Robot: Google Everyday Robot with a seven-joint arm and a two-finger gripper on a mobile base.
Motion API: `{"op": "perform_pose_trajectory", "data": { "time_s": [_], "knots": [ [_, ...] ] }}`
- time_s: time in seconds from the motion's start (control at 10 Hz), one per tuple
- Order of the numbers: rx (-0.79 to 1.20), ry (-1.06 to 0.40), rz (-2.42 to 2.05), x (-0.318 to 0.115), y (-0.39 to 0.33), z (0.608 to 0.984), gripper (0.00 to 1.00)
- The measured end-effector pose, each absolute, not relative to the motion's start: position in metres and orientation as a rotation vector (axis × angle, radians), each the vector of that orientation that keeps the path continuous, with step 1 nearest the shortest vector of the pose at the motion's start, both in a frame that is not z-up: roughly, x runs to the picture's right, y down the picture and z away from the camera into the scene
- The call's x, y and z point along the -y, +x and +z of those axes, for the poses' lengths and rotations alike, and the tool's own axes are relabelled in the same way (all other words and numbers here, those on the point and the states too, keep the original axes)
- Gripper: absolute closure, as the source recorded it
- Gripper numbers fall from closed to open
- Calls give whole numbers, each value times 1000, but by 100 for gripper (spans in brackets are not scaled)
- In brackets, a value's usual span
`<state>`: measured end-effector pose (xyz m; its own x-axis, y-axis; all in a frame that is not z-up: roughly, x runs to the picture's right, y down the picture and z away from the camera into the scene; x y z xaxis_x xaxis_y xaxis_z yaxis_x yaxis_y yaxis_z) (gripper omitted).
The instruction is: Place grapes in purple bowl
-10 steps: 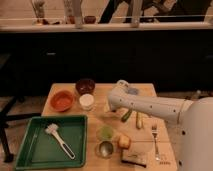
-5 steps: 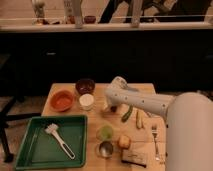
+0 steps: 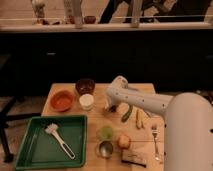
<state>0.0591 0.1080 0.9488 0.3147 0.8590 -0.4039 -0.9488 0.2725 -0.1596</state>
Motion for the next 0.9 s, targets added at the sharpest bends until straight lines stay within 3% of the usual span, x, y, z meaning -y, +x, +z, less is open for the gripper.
{"op": "perform_pose_trajectory", "data": {
  "time_s": [0.2, 0.3, 0.5, 0.9],
  "knots": [
    [-266, -404, 1232, -109, 63, 946, 97],
    [-275, -403, 1231, -110, 66, 946, 100],
    [-261, -400, 1227, -108, 66, 945, 100],
    [-125, -359, 1160, -69, 60, 906, 100]
  ]
}}
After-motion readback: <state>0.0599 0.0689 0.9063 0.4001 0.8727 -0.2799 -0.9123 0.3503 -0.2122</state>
